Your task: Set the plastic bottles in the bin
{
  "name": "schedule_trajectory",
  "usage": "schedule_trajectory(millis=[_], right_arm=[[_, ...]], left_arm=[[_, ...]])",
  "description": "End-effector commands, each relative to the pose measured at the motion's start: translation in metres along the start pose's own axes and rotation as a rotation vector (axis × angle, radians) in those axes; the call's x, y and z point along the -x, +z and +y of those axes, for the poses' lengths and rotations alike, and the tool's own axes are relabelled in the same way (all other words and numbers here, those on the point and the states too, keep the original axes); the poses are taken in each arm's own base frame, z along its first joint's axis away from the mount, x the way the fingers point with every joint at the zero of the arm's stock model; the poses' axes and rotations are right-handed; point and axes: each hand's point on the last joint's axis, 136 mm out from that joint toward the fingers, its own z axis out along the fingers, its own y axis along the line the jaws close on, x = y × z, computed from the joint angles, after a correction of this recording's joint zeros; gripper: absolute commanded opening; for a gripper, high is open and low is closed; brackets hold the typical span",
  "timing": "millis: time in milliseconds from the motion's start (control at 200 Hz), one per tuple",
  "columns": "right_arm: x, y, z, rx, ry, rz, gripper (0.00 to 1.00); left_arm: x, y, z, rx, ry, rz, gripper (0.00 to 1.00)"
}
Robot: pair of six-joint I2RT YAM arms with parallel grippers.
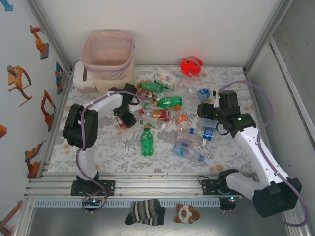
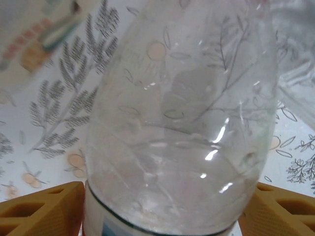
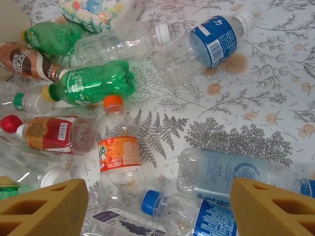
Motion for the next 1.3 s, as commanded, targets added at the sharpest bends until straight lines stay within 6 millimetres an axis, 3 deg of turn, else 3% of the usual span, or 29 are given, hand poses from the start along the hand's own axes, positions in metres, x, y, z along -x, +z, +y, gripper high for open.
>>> schedule_trajectory(millis=[0, 300, 836, 1052, 1292], right_arm=[[0.006, -0.001, 0.006, 0.015, 0.001, -0.013, 0.75], [0.005, 0.003, 0.008, 0.024, -0.005, -0.003, 0.75], [0.008, 0.006, 0.009, 0.026, -0.006, -0.003, 0.75], [0.009, 0.007, 0.010, 0.031, -0.005, -0.002, 0.75], [0.010, 0.007, 0.013, 0.035, -0.009, -0.004, 0.75]], left_arm=[[-0.020, -0.002, -0.017, -0.068, -0.054, 0.048, 0.76], [-0.034, 0.001, -0.029, -0.110, -0.114, 0.092, 0.71], [-0.033, -0.018, -0.023, -0.089, -0.145, 0.046, 0.59], [-0.031, -0.041, -0.018, -0.074, -0.175, -0.026, 0.56], [-0.015, -0.089, -0.008, -0.058, -0.207, -0.212, 0.54]])
